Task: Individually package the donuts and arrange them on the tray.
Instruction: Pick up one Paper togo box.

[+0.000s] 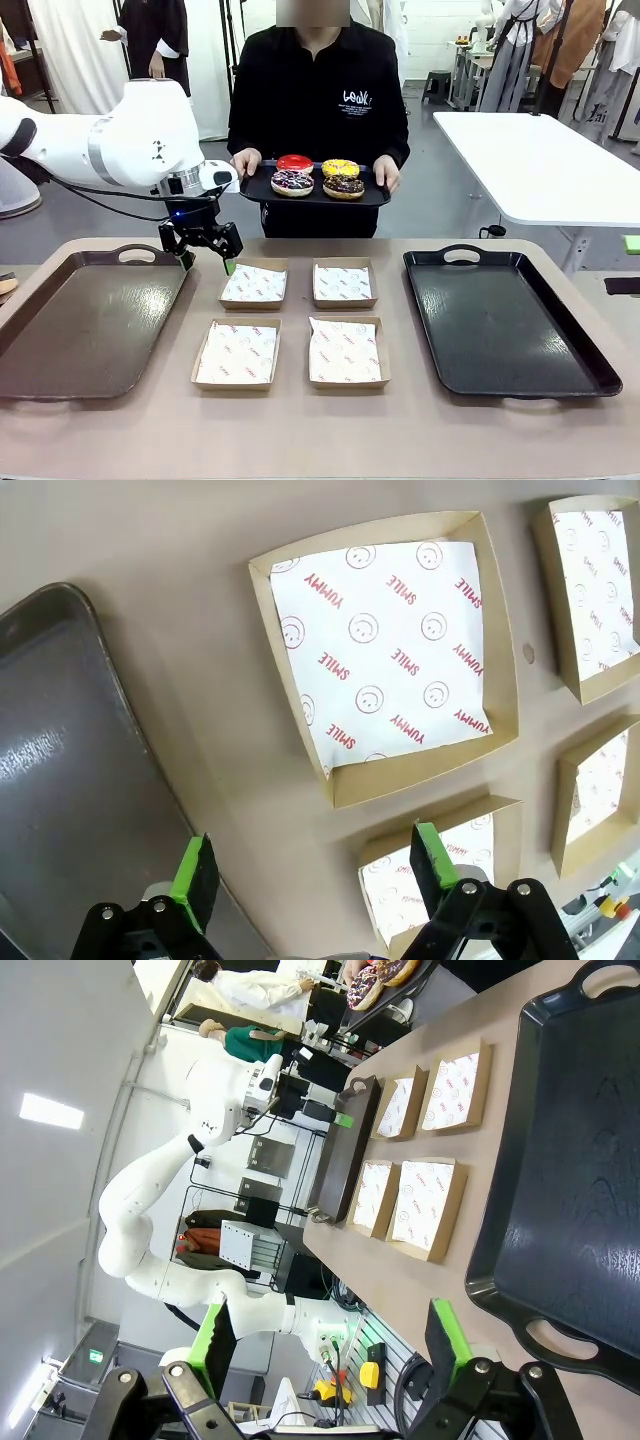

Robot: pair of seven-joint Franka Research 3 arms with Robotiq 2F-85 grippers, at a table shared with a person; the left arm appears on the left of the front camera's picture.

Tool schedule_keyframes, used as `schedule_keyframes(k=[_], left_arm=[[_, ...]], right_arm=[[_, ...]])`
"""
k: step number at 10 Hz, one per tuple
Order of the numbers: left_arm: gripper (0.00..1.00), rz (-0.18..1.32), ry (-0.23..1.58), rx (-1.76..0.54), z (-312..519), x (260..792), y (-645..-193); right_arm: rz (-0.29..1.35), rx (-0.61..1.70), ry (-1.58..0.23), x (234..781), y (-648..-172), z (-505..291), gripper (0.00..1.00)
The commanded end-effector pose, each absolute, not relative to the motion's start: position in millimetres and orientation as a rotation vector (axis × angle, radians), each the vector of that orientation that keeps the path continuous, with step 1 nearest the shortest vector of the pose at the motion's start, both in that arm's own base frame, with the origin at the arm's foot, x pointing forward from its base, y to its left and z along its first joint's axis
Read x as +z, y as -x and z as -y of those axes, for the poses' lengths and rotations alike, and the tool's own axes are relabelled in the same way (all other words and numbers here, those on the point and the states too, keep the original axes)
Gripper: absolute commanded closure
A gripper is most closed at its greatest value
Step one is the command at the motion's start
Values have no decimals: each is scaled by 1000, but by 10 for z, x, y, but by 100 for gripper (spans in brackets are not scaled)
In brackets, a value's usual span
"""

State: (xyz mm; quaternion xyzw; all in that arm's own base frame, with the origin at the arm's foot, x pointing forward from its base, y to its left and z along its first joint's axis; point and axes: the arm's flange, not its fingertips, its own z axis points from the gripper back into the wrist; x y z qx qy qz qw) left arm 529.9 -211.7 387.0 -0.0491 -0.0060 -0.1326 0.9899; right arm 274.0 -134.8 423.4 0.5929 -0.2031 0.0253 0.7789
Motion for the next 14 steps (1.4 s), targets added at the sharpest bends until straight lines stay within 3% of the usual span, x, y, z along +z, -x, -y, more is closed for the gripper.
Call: schedule_keyframes(k=[1, 9, 11, 14], left_arm=[[0, -3, 96, -257, 2062, 3887, -5290], [0, -23, 122, -219, 2142, 3717, -5316], [0, -23, 103, -136, 2219, 3627, -5702], [0, 9, 96, 9, 2295, 3417, -5922]], right_arm=[[445, 58, -1295, 4234, -2737, 1354, 0], [445, 58, -1295, 4234, -2737, 1354, 0], [445, 58, -1295, 4234, -2737, 1354, 0], [445, 58, -1295, 4234, -2737, 1354, 0]])
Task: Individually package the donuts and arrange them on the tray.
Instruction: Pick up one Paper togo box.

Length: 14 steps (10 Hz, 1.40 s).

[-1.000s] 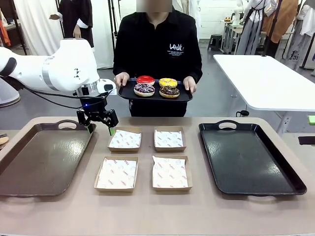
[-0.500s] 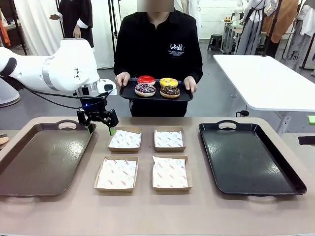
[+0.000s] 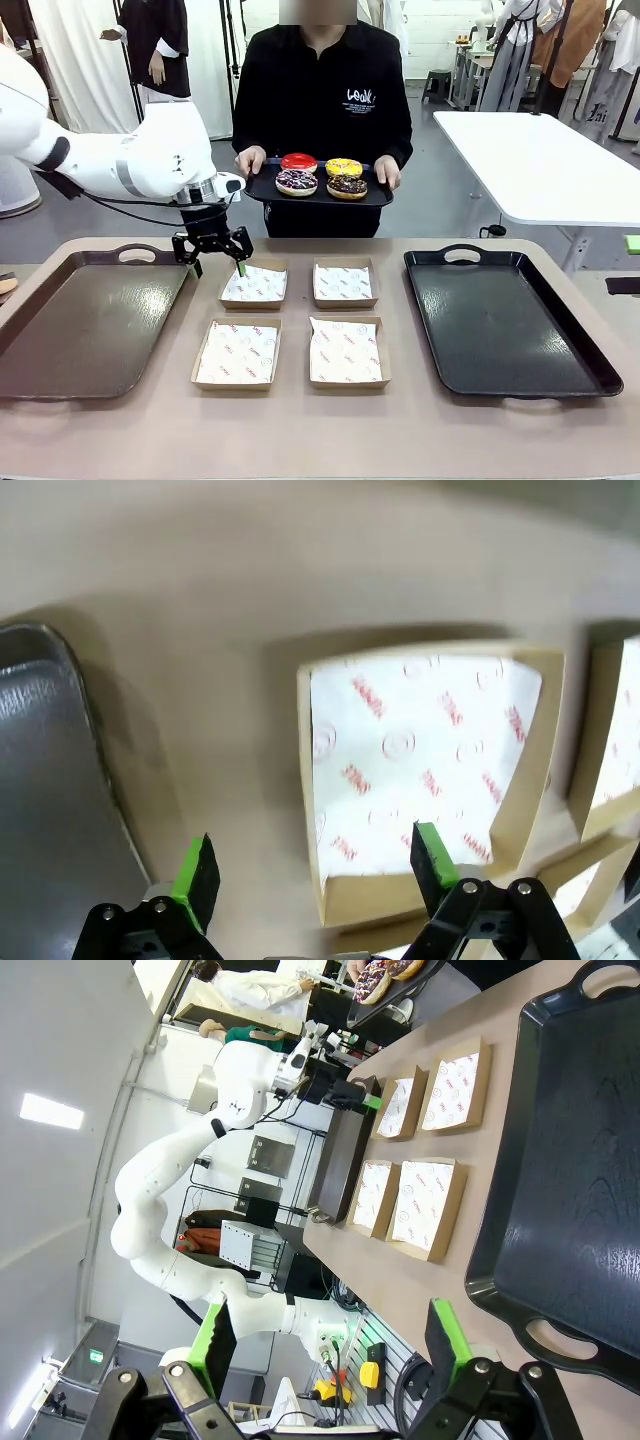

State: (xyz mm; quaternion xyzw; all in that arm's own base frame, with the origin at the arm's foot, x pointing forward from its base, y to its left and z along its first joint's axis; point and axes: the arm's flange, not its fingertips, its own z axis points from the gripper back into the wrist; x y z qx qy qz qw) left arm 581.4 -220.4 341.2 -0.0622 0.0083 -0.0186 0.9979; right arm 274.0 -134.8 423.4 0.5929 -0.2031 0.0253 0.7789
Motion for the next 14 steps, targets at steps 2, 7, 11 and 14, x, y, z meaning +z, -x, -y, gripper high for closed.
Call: schedule_keyframes(k=[2, 7, 11, 14], left_arm=[[0, 6, 81, -7, 2315, 3316, -5960], [100, 53, 28, -62, 2356, 3322, -5883], [92, 46, 32, -44, 2334, 3287, -5940], [100, 18, 41, -31, 2333, 3244, -5965]], right_arm=[[445, 58, -1295, 4234, -2737, 1354, 0], [445, 58, -1295, 4234, -2737, 1354, 0], [445, 58, -1295, 4234, -2737, 1354, 0], [445, 58, -1295, 4234, -2737, 1354, 0]])
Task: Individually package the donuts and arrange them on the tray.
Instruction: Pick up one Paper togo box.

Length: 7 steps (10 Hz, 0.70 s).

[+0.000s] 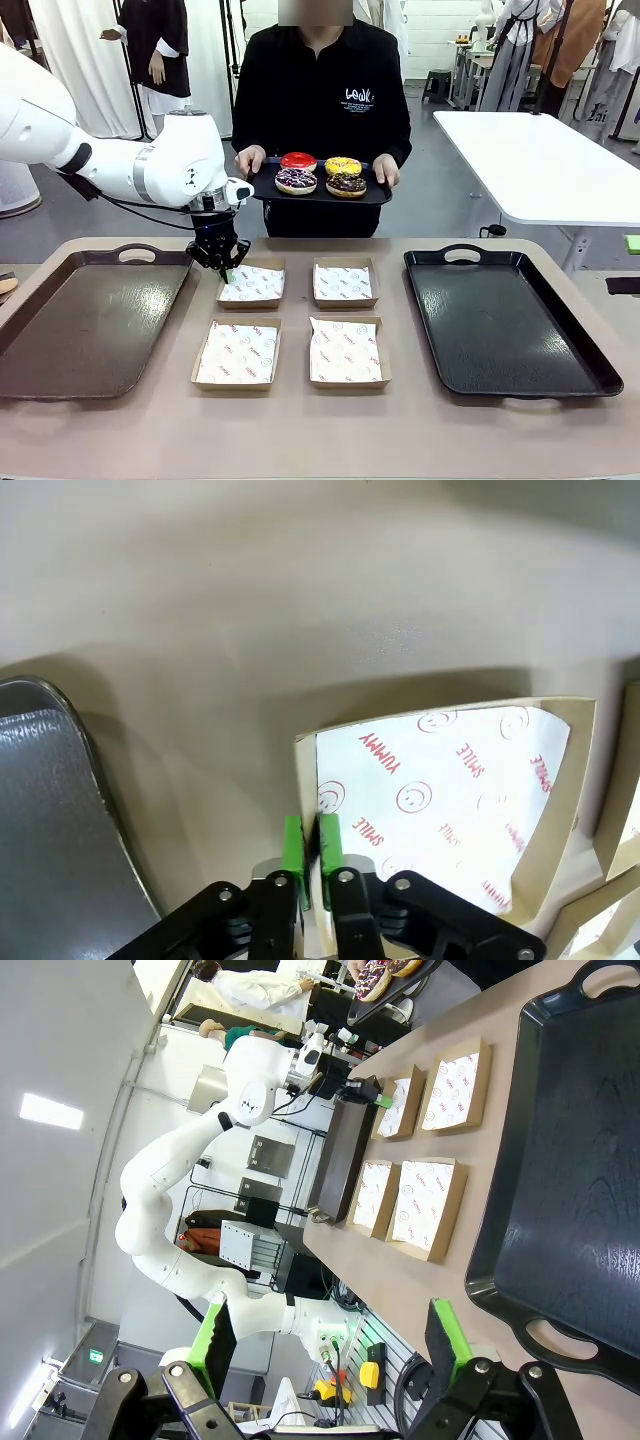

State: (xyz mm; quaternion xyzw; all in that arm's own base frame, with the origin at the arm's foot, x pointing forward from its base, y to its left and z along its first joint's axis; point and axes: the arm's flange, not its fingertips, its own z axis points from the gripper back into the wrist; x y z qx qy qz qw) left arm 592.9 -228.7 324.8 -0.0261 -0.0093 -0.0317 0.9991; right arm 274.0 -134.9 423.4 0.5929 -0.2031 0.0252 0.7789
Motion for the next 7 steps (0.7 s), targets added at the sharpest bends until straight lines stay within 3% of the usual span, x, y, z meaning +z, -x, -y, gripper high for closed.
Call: schedule_keyframes(k=[1, 4, 7], left_arm=[[100, 14, 41, -31, 2319, 3248, -5970], [100, -37, 58, 3, 2351, 3390, -5968], [100, -46, 18, 2, 2349, 4095, -5863]], right_arm=[[445, 58, -1295, 4234, -2737, 1354, 0], [445, 58, -1295, 4234, -2737, 1354, 0], [445, 58, -1295, 4234, -2737, 1354, 0]])
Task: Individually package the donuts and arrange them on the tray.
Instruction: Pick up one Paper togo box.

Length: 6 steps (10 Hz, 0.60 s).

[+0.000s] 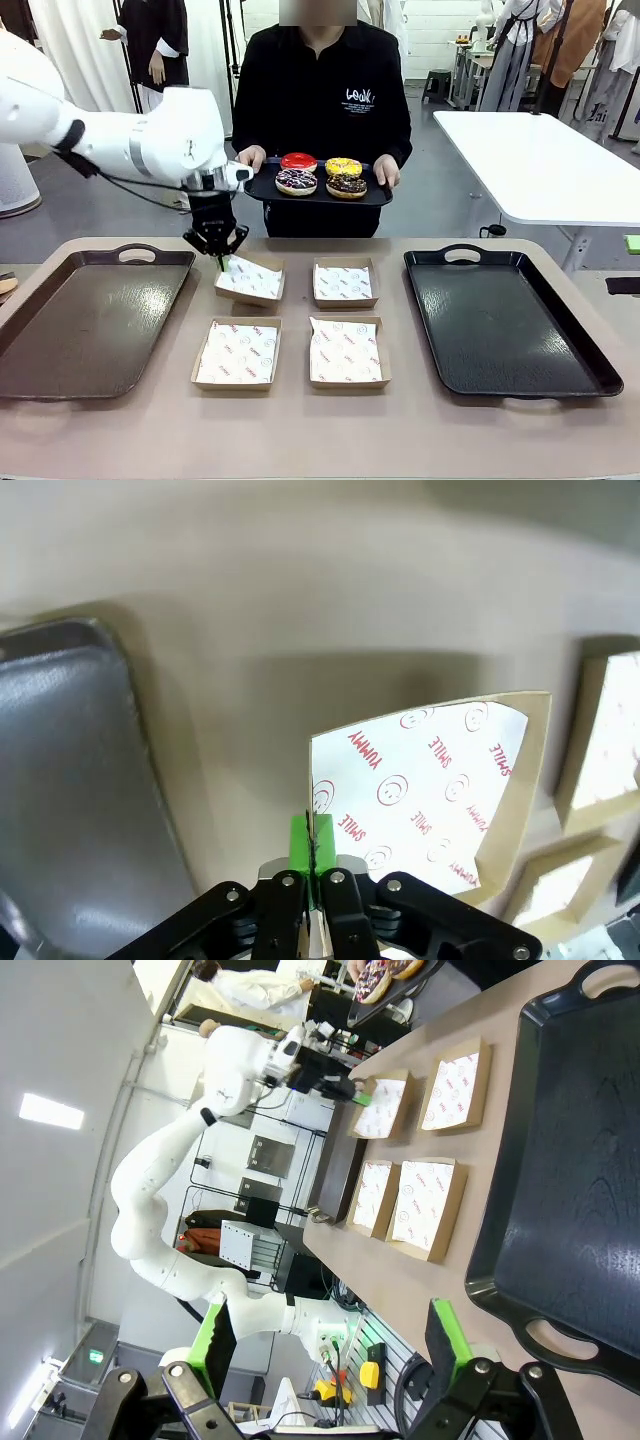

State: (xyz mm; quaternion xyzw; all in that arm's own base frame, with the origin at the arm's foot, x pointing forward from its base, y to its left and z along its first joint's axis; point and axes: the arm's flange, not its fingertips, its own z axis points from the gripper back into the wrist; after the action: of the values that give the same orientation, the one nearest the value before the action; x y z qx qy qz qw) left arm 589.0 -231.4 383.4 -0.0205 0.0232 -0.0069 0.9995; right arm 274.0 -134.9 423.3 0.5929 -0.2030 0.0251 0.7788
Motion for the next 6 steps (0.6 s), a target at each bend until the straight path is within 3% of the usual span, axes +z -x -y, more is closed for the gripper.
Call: schedule_keyframes(k=[1, 6], left_arm=[[100, -48, 12, 2, 2330, 4286, -5887], [100, -3, -1, -28, 2369, 5093, -5835]], right_arm=[[445, 58, -1295, 4234, -2737, 1354, 0], [445, 58, -1295, 4234, -2737, 1354, 0]])
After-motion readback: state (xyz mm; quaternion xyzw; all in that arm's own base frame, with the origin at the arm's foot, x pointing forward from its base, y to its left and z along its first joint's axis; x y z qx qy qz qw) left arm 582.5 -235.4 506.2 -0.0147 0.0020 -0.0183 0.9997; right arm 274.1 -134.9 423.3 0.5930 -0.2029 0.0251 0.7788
